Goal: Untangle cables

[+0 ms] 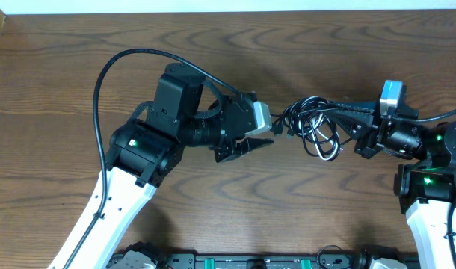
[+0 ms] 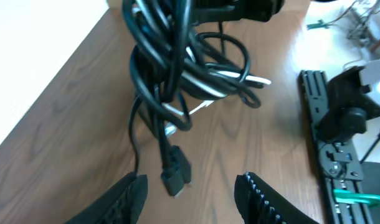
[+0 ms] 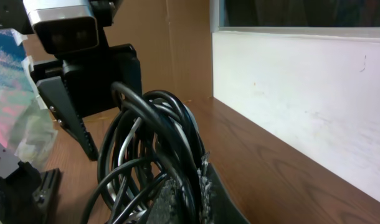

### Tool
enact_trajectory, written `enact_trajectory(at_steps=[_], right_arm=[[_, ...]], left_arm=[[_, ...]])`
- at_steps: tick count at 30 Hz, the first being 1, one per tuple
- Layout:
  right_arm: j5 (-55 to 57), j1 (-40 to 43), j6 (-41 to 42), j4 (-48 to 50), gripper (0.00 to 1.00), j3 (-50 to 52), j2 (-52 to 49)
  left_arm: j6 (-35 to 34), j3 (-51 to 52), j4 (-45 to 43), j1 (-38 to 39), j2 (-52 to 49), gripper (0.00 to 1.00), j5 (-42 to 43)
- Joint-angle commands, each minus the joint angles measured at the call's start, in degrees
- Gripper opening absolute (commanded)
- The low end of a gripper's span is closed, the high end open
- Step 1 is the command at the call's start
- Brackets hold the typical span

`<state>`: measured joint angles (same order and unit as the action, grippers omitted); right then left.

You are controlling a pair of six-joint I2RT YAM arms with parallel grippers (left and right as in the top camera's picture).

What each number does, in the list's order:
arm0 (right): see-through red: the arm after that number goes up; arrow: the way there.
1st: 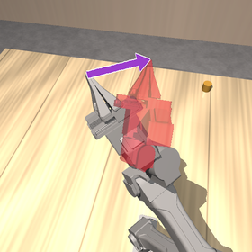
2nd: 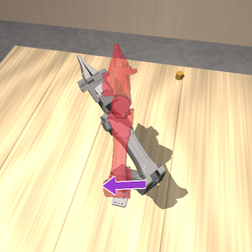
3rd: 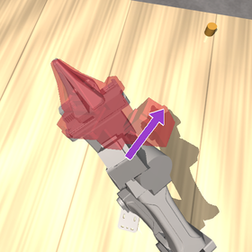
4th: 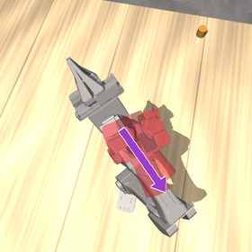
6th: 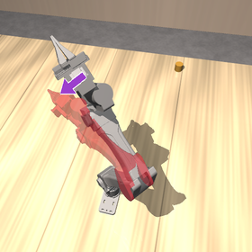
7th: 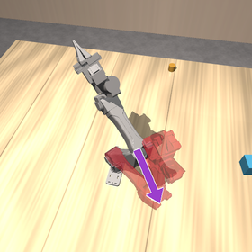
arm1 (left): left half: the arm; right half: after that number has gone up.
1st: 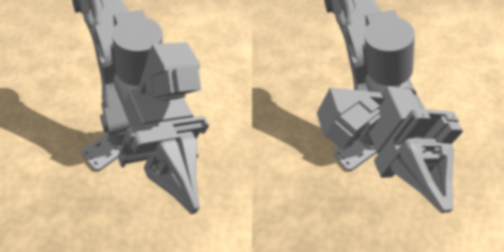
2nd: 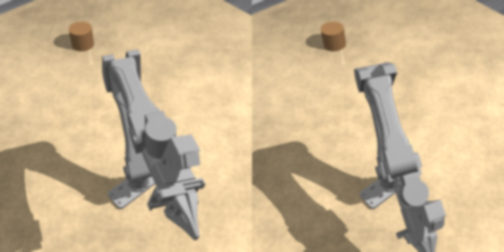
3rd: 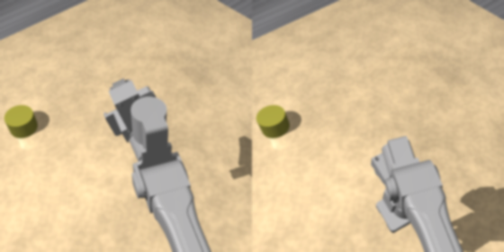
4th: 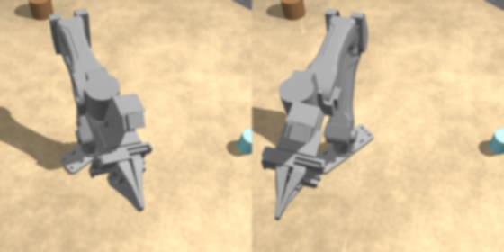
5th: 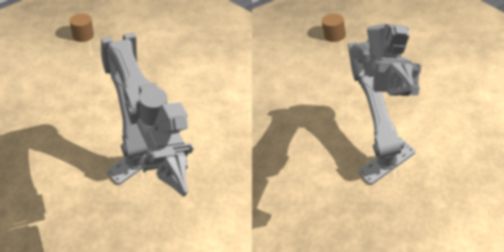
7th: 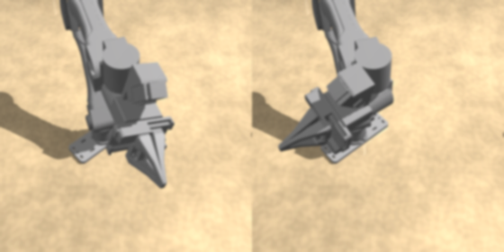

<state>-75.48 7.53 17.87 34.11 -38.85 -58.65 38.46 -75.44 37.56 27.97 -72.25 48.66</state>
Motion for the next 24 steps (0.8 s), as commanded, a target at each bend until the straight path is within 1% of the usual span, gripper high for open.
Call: enact_trajectory(at_steps=[1,6,9,12,13,14,15,16,17,23,24], right_arm=[[-0.15,-0.57,2.56,1.31,0.01,-1.27,0.24],[-0.11,-2.05,3.13,2.95,0.01,-1.27,0.24],[-0.13,-2.38,3.15,2.93,0.01,-1.27,0.24],[-0.13,-2.38,3.17,2.95,0.01,-1.27,0.24],[-0.11,-2.38,3.3,2.95,0.01,-1.27,0.24],[-0.11,-2.38,3.41,2.93,0.01,-1.27,0.24],[-0.11,-2.38,3.65,2.95,0.01,-1.27,0.24],[-0.11,-2.38,3.93,2.95,0.01,-1.27,0.24],[-0.13,-2.38,4.0,2.93,0.01,-1.27,0.24],[-0.13,-2.38,4.44,2.91,0.01,-1.27,0.24],[-0.11,-2.36,4.44,2.89,0.01,-1.27,0.24]], left_arm=[[0.74,-0.52,0.35,0.13,-1.81,0.5,3.85],[0.72,-0.52,0.15,0.13,-4.35,0.5,4.0],[0.74,-0.52,-0.42,0.13,-5.22,0.5,6.67],[0.74,-0.52,-1.03,0.13,-5.22,0.5,6.82],[0.76,-0.52,-1.2,0.13,-5.22,0.47,6.78],[0.76,-0.52,-1.25,0.13,-5.22,0.42,6.78],[0.74,-0.52,-1.25,0.13,-5.22,0.34,6.62],[0.74,-0.52,-1.29,0.13,-5.22,0.26,5.97],[0.72,-0.52,-1.38,0.11,-5.22,0.08,2.82],[-0.17,-0.52,-1.38,0.11,-5.22,0.07,-8.5],[-2.12,-0.52,-1.66,0.11,-5.22,0.07,-12.39]])
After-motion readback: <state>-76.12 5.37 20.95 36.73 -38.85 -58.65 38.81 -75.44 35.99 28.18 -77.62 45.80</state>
